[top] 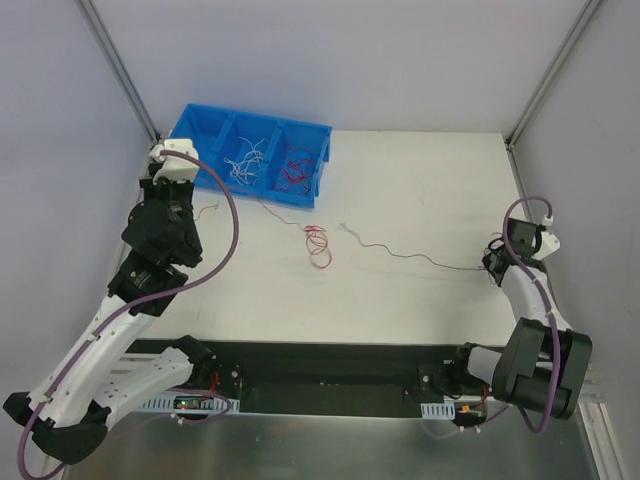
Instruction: Untangle the cables
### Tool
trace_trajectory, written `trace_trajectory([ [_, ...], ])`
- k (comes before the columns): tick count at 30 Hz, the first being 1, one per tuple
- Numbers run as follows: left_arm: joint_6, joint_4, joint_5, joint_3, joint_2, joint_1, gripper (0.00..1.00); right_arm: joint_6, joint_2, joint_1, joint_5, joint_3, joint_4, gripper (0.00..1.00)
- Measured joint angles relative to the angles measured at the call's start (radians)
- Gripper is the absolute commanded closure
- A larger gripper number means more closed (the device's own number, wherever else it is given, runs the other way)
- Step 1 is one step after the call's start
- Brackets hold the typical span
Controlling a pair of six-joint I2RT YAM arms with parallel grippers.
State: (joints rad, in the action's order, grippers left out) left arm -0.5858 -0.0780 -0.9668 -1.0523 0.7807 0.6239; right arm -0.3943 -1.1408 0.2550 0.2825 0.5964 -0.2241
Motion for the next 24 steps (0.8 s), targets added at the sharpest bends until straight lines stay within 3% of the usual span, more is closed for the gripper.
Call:
trace_trajectory([
  [6,0.079,-0.005,0.002,-0.003,-0.037,-0.109,1.0,0.088,-0.169,0.019,-0.009,0.095,0.005,0.98],
  [10,0.264,0.066,0.104,-0.019,-0.08,-0.122,1.0,0.136,-0.201,-0.016,-0.075,0.103,0.002,0.7],
  [12,0.367,0.114,0.185,-0.035,-0.055,-0.122,1.0,0.158,-0.187,-0.081,-0.102,0.11,-0.007,0.51],
  [16,0.536,0.197,0.34,-0.018,0.034,-0.122,1.0,0.21,-0.086,-0.238,-0.115,0.117,-0.051,0.25],
  [21,0.655,0.3,0.498,0.005,0.09,-0.122,1.0,0.268,0.138,-0.344,-0.127,0.117,-0.131,0.1],
  [24,0.71,0.312,0.585,0.005,0.064,-0.122,1.0,0.287,0.261,-0.37,-0.139,0.11,-0.17,0.07],
])
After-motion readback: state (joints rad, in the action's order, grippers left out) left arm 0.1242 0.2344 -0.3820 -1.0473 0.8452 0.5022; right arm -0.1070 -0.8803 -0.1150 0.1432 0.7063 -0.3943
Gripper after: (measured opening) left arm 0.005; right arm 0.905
